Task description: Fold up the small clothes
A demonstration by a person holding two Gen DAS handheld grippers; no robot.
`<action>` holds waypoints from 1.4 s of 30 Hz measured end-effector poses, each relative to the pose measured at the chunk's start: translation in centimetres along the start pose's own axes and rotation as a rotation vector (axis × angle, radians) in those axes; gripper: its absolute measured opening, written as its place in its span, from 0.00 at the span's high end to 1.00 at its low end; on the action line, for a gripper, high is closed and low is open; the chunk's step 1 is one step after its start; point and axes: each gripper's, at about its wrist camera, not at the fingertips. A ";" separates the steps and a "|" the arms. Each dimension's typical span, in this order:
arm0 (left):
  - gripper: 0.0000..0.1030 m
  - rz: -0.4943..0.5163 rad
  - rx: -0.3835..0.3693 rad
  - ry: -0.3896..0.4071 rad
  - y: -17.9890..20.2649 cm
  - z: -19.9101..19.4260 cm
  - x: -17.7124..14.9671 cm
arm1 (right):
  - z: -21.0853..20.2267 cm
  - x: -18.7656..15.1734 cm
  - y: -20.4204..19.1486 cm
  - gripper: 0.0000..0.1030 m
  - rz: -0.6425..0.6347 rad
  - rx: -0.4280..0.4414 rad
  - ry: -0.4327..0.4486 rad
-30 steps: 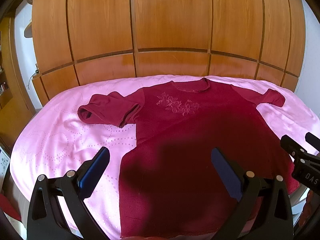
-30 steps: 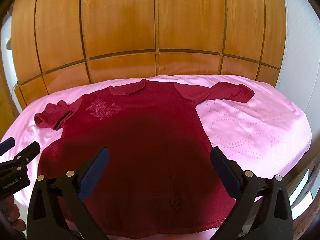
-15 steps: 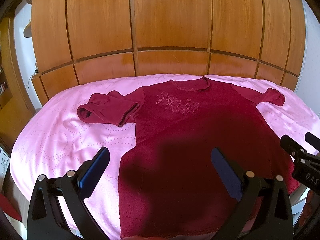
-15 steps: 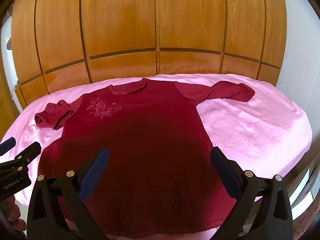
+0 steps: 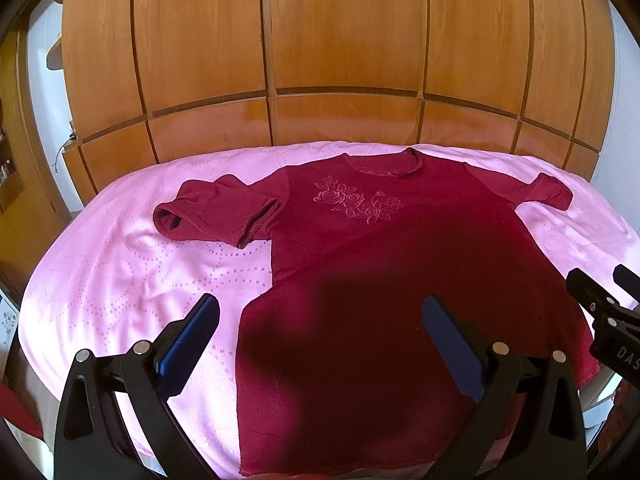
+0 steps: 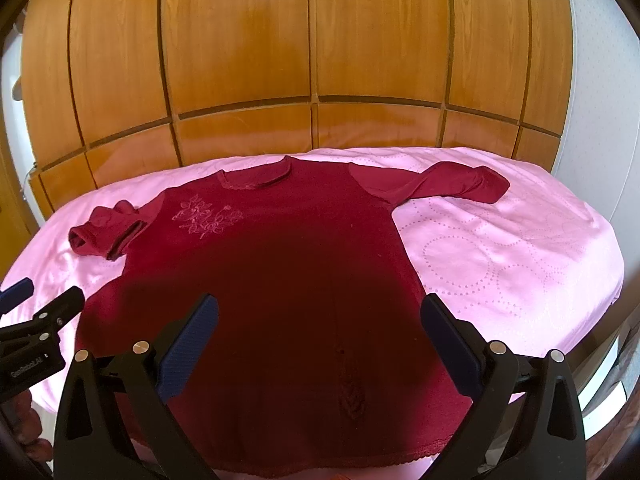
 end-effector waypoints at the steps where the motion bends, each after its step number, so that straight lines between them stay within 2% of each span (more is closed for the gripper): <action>1: 0.02 -0.002 0.000 -0.002 0.0 0.1 0.1 | 0.0 0.0 0.0 0.03 0.001 0.001 0.001; 22: 0.02 -0.004 -0.004 -0.037 0.1 0.7 0.5 | 0.5 -0.1 0.1 0.03 0.001 -0.006 -0.016; 26: 0.02 -0.021 -0.094 -0.083 -0.4 1.6 0.6 | 0.1 0.0 0.2 0.03 0.000 0.022 0.051; 28: 0.02 -0.050 -0.168 -0.120 -1.4 2.4 0.6 | 0.1 0.0 0.1 0.03 -0.004 0.081 0.096; 30: 0.02 -0.090 -0.199 -0.134 -2.3 3.1 0.7 | 0.4 -0.1 0.2 0.03 0.016 0.176 0.142; 32: 0.02 -0.140 -0.168 -0.142 -3.8 4.2 0.8 | 1.4 -0.1 0.2 0.03 0.046 0.203 0.129; 34: 0.02 -0.168 -0.114 -0.133 -5.3 5.3 1.0 | 3.2 0.0 -0.4 0.03 0.013 0.240 0.035; 37: 0.02 -0.172 -0.002 -0.094 -7.5 7.1 1.5 | 5.0 0.1 -1.3 0.03 -0.005 0.273 -0.009; 40: 0.02 -0.180 0.102 -0.077 -10.0 9.4 1.8 | 7.6 1.3 -3.1 0.03 0.029 0.381 -0.069; 42: 0.02 -0.189 0.158 -0.067 -11.6 10.7 1.9 | 8.7 2.1 -4.4 0.03 0.038 0.446 -0.077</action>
Point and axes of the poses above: each gripper's, at about its wrist camera, not at the fingertips, and z roughly the way its jaws point, y to its right, x to its top, and after that the axes turned 9 degrees about -z, right-handed
